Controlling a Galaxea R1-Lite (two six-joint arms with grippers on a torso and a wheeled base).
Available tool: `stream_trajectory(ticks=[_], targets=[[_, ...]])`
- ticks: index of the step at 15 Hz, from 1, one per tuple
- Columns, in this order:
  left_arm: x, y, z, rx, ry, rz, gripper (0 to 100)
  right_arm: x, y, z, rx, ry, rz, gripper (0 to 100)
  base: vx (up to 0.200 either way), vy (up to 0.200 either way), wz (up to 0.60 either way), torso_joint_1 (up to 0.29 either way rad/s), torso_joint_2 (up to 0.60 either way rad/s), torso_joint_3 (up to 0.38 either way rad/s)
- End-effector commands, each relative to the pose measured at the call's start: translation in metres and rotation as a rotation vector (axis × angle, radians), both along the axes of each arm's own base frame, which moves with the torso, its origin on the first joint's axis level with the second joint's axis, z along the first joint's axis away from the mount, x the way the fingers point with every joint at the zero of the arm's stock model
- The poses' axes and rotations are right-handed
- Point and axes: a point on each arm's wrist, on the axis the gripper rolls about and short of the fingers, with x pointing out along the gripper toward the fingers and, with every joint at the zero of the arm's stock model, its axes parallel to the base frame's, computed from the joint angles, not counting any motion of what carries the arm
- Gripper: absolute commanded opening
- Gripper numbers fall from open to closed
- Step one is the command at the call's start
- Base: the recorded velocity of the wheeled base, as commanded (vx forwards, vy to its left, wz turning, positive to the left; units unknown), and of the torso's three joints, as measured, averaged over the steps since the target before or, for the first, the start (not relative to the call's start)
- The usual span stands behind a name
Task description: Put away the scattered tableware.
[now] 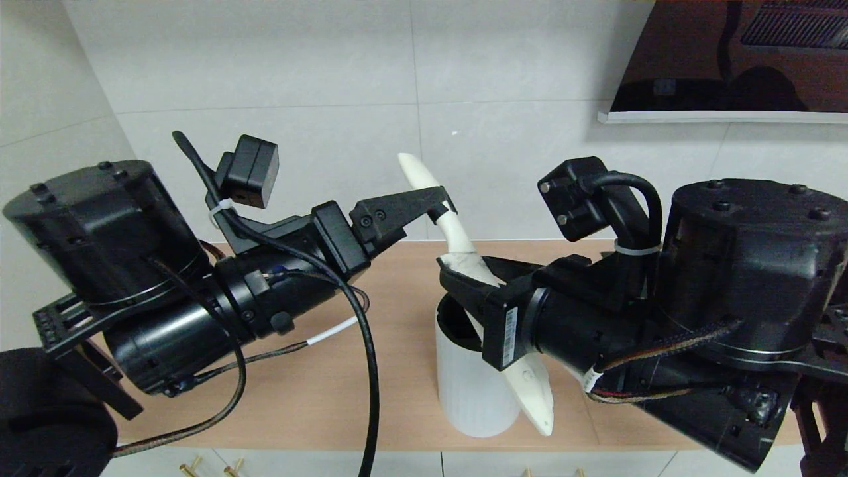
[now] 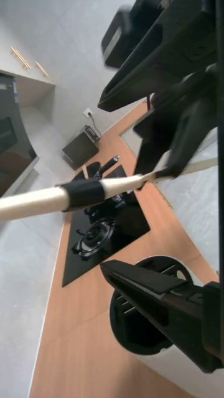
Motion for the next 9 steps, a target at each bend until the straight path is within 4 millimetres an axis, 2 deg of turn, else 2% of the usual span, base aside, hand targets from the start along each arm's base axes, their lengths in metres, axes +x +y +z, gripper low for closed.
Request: stream_trajectory(ticks=[1,9], targets=[[-0.0011,-0.0032,-0.0010,0.003,0.003,-0.007,100,-0.0049,0.0031,-0.0006,0.003,0.005,0.019,0,0.000,0.000,0.00,0.000,0.00,0.000],[0.0011,-0.0042,-0.0005,-0.014,-0.017,-0.002,100,-0.0124,0.0059,-0.0049,-0.005,0.017,0.045,0,0.000,0.000,0.00,0.000,0.00,0.000]])
